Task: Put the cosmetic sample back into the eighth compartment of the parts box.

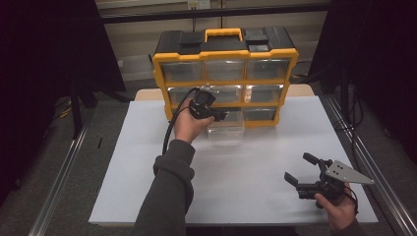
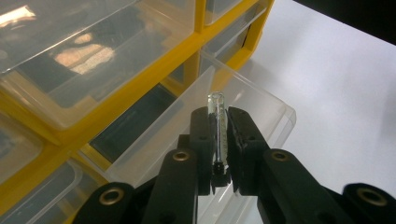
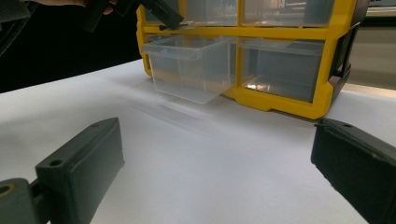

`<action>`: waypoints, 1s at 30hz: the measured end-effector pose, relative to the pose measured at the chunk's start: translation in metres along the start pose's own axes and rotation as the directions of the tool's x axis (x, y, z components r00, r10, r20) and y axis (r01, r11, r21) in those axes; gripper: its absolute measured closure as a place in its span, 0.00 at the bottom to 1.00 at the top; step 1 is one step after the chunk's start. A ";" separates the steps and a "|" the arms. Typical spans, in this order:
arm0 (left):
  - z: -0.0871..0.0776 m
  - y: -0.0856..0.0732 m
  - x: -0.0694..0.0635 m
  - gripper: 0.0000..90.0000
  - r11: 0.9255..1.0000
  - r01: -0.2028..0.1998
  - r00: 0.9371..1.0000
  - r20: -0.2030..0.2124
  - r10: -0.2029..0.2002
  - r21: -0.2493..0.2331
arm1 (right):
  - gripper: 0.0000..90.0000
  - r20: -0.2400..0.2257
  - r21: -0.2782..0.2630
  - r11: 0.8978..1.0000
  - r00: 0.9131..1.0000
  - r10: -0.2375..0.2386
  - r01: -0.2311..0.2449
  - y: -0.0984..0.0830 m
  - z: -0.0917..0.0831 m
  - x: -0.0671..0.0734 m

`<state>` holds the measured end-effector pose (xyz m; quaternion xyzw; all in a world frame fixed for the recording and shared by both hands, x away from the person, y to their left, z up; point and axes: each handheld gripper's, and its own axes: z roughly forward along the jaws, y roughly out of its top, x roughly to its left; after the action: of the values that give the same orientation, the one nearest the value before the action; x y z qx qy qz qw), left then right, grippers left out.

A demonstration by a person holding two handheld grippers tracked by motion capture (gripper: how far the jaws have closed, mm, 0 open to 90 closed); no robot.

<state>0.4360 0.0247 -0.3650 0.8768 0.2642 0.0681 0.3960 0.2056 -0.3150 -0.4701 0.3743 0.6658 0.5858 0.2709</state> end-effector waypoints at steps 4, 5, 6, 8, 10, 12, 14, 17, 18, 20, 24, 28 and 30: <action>0.001 0.000 0.000 0.90 1.000 0.004 1.000 0.002 -0.004 -0.016 | 0.02 0.000 0.001 1.000 1.000 -0.001 0.001 0.000 0.000 0.000; 0.001 0.000 0.000 0.90 1.000 0.004 1.000 0.003 -0.004 -0.016 | 0.02 0.003 -0.002 1.000 1.000 0.004 -0.004 0.000 0.000 0.000; 0.001 0.000 0.000 0.90 1.000 0.005 1.000 0.005 -0.005 -0.009 | 0.02 0.000 -0.001 1.000 1.000 0.001 -0.001 0.000 0.000 0.000; 0.001 0.000 0.001 0.90 1.000 -0.008 1.000 0.000 0.008 -0.003 | 0.02 0.000 0.000 1.000 1.000 0.000 0.000 0.000 0.000 0.000; 0.003 -0.001 0.000 0.90 1.000 0.004 1.000 -0.003 -0.004 -0.010 | 0.02 0.001 -0.001 1.000 1.000 0.003 -0.003 0.000 0.000 0.000; 0.003 -0.002 0.002 0.90 1.000 0.007 1.000 0.005 -0.007 -0.013 | 0.02 -0.001 -0.001 1.000 1.000 0.001 -0.001 0.000 0.000 0.000; 0.004 -0.002 0.001 0.90 1.000 0.008 1.000 -0.004 -0.008 -0.013 | 0.02 -0.002 0.002 1.000 1.000 0.001 -0.001 0.000 0.000 0.000; 0.005 -0.002 0.002 0.90 1.000 0.000 1.000 -0.002 0.000 -0.001 | 0.02 -0.003 0.001 1.000 1.000 0.000 0.000 0.000 0.000 0.000; 0.006 -0.003 0.002 0.90 1.000 0.001 1.000 0.002 -0.001 -0.007 | 0.02 -0.003 0.001 1.000 1.000 0.001 -0.001 0.000 0.000 0.000; 0.007 -0.003 0.001 0.90 1.000 0.006 1.000 -0.003 -0.006 -0.003 | 0.02 -0.002 0.001 1.000 1.000 0.000 0.000 0.000 0.000 0.000; 0.007 -0.003 0.002 0.90 1.000 -0.004 1.000 0.005 0.004 0.014 | 0.02 -0.002 0.000 1.000 1.000 0.001 -0.001 0.000 0.000 0.000; 0.009 -0.003 0.001 0.90 1.000 0.003 1.000 -0.006 -0.003 0.003 | 0.02 0.001 -0.003 1.000 1.000 0.004 -0.004 0.000 0.000 0.000; 0.010 -0.004 0.000 0.90 1.000 0.006 1.000 -0.001 -0.006 0.006 | 0.02 0.001 -0.003 1.000 1.000 0.003 -0.003 0.000 0.000 0.000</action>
<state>0.4380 0.0201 -0.3746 0.8773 0.2669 0.0664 0.3934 0.2056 -0.3149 -0.4701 0.3750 0.6642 0.5872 0.2709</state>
